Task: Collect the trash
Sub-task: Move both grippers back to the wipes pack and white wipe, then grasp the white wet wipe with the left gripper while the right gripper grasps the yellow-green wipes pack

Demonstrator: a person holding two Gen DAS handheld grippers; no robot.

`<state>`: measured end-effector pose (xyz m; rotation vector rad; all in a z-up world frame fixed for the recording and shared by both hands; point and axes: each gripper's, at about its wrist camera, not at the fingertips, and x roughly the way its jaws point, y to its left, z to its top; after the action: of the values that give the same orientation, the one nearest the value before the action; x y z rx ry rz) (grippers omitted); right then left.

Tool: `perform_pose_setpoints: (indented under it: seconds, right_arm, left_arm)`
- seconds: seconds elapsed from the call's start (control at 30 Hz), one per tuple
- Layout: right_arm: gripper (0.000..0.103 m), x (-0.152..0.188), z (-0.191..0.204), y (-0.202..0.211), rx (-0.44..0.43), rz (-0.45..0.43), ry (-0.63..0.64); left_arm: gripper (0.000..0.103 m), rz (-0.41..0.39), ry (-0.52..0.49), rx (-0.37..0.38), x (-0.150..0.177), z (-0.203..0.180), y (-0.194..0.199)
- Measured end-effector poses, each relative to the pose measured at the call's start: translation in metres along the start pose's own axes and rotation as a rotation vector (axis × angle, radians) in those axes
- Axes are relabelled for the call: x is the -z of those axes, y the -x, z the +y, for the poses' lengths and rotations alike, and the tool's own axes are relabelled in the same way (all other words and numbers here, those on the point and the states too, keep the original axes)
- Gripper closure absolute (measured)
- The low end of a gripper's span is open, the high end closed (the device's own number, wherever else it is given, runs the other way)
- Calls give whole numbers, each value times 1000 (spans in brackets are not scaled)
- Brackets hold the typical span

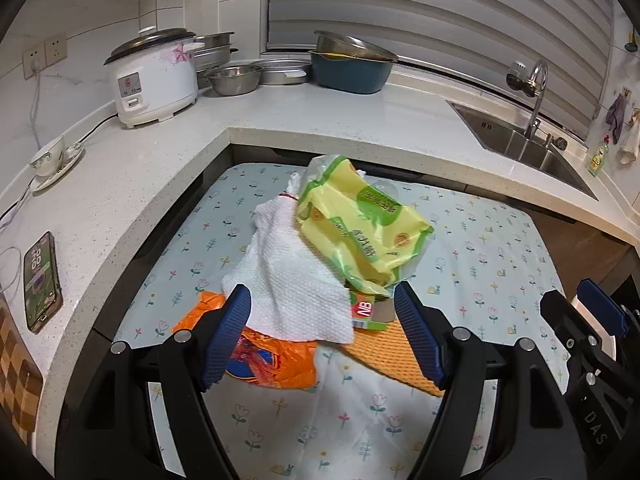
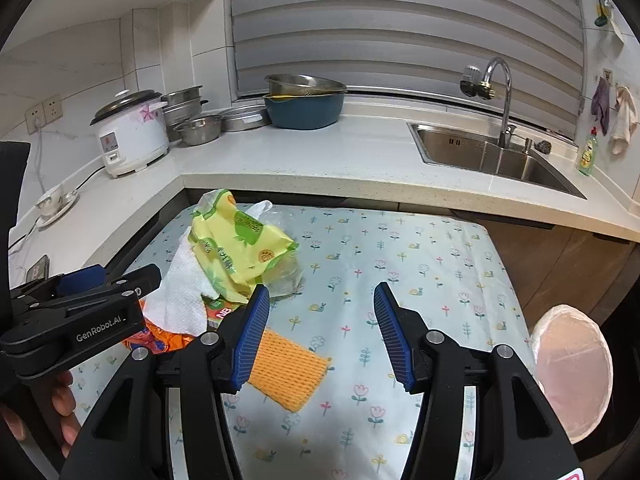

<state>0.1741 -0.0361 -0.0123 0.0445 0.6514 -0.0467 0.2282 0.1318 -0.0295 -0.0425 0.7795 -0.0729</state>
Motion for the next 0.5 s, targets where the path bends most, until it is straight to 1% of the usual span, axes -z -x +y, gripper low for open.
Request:
perform_pose_setpoints:
  seconds: [0.17,0.5]
  right_arm:
    - [50,-5,29,-21,-28,23,34]
    - [50,-9,75,-78,-70,85,96]
  left_arm:
    - [33,19,24,-25,-3,24,-14]
    - [33,67,69,-43,-7,62,-50]
